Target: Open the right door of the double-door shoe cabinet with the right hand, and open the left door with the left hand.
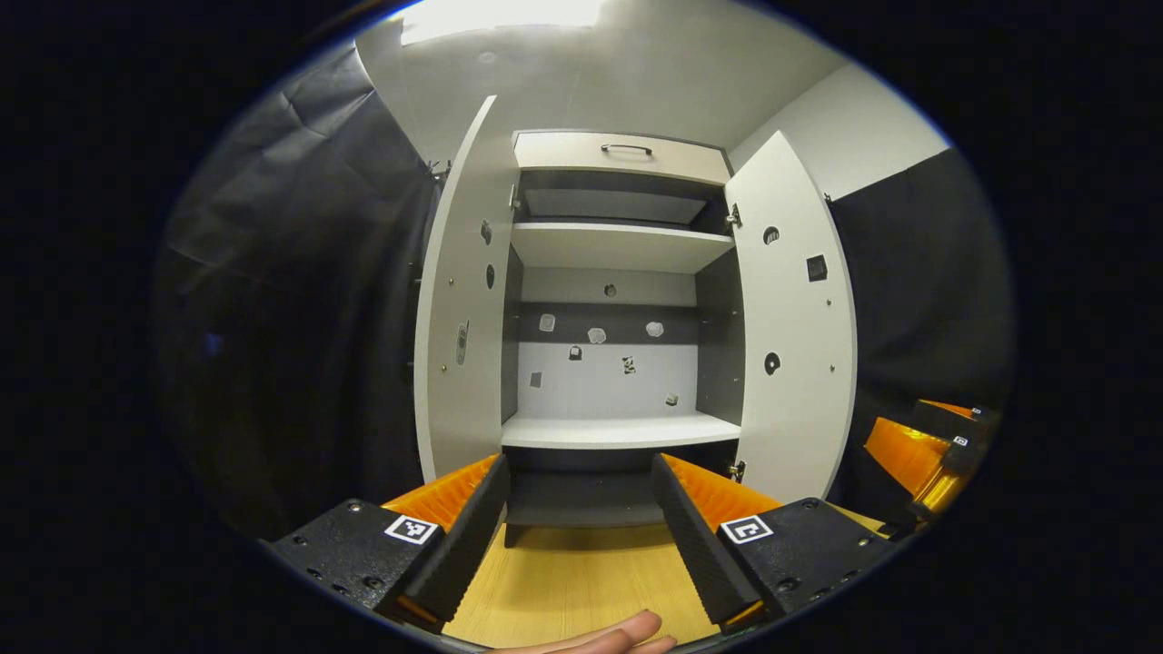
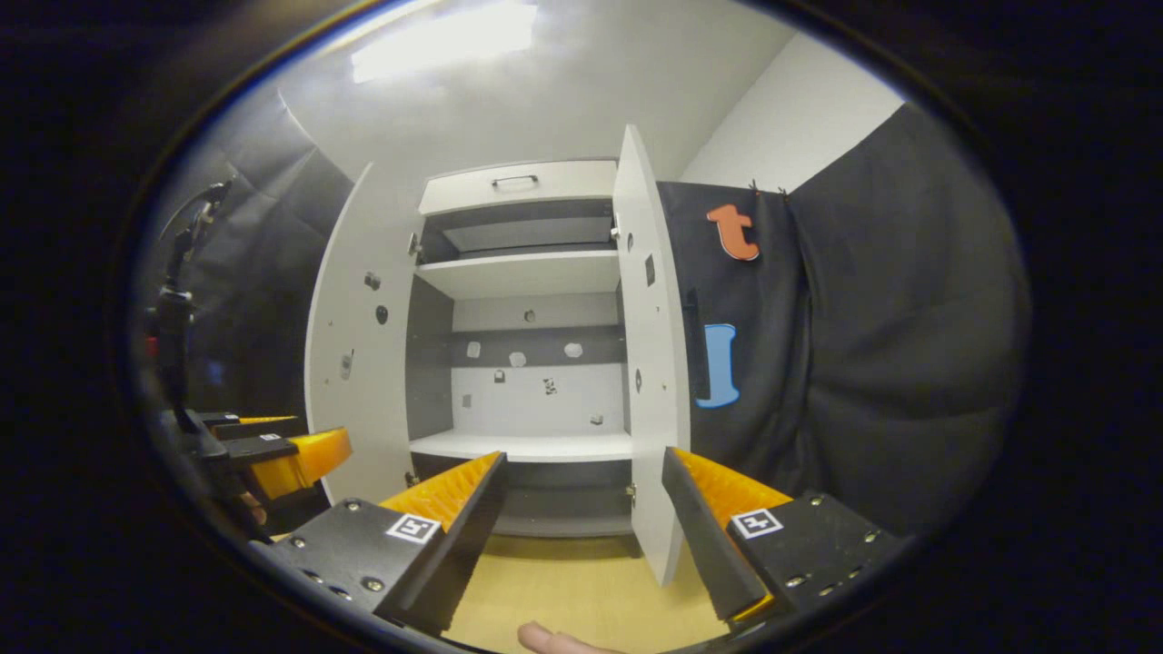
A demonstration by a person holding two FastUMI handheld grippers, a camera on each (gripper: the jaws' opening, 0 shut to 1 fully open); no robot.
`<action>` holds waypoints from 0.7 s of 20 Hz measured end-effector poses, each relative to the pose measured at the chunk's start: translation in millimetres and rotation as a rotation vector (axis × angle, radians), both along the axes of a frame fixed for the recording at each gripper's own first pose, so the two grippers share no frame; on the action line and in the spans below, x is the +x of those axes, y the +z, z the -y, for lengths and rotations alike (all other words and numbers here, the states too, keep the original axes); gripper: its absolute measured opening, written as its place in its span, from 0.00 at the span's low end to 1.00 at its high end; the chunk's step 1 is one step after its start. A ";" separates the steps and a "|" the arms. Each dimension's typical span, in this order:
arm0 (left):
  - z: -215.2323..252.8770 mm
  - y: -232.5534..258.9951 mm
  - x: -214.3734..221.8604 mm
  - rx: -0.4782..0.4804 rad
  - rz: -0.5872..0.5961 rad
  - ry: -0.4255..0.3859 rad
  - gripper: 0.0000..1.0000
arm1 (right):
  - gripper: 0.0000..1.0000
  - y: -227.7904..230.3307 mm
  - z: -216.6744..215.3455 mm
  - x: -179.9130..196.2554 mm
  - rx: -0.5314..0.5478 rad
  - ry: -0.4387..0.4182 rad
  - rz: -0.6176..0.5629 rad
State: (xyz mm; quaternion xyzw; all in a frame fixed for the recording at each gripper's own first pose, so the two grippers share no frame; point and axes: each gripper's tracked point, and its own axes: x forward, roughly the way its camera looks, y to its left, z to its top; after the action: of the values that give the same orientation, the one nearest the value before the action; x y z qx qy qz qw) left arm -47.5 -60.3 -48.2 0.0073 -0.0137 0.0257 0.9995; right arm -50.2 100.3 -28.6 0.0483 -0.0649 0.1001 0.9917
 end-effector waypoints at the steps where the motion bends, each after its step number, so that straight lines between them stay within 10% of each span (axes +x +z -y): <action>1: 2.0 -0.5 0.9 -0.006 0.002 -0.003 0.97 | 1.00 -1.1 1.6 -0.5 -0.008 -0.003 0.000; 14: 24.7 -14.7 12.5 0.002 -0.025 -0.025 0.97 | 1.00 -1.0 11.2 -11.5 -0.009 0.007 0.029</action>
State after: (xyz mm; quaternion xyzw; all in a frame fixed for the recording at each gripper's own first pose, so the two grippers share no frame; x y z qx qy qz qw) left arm -35.0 -85.0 -62.9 0.0086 -0.0012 0.0132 0.9999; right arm -61.6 89.1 -29.7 0.0427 -0.0785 0.1044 0.9905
